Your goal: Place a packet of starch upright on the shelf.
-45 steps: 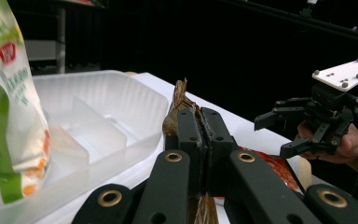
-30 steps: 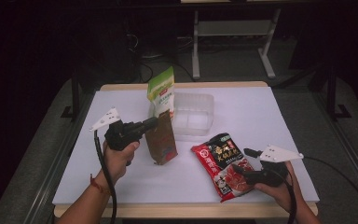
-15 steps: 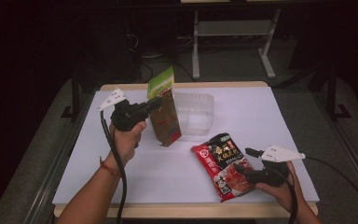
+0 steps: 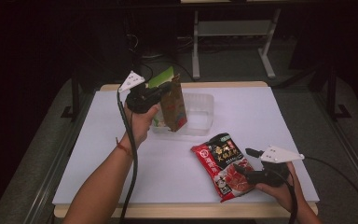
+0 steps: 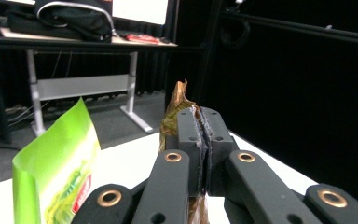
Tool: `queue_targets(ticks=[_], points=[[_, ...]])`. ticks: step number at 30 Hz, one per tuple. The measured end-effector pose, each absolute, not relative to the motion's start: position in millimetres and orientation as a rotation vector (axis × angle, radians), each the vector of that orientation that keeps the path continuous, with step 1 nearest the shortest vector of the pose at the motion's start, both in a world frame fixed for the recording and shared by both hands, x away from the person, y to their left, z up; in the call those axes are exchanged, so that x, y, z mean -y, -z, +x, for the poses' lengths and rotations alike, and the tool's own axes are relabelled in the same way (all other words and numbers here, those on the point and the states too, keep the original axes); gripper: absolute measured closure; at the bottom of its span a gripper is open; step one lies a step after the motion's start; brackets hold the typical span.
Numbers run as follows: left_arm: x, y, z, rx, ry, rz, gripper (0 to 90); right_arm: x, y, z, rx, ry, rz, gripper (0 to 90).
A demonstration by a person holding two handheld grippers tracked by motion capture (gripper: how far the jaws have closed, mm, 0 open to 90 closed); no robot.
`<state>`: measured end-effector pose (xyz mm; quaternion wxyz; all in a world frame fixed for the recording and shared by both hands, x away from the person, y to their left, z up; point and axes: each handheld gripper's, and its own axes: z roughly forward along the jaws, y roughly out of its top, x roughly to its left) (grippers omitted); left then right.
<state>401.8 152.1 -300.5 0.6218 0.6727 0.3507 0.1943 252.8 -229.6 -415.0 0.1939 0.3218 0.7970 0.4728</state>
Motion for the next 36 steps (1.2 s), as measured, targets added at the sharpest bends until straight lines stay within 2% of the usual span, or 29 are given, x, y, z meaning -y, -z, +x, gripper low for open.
queue_targets(ticks=[18,36], points=[[-128,322,447,-0.894,-0.484,1.555,88.0,224,418,252,-2.265,-1.277,0.866,27.2],[-114,349,443,-0.876,-0.468,1.596,87.2,222,419,252,-2.280,-1.267,0.862,27.6]])
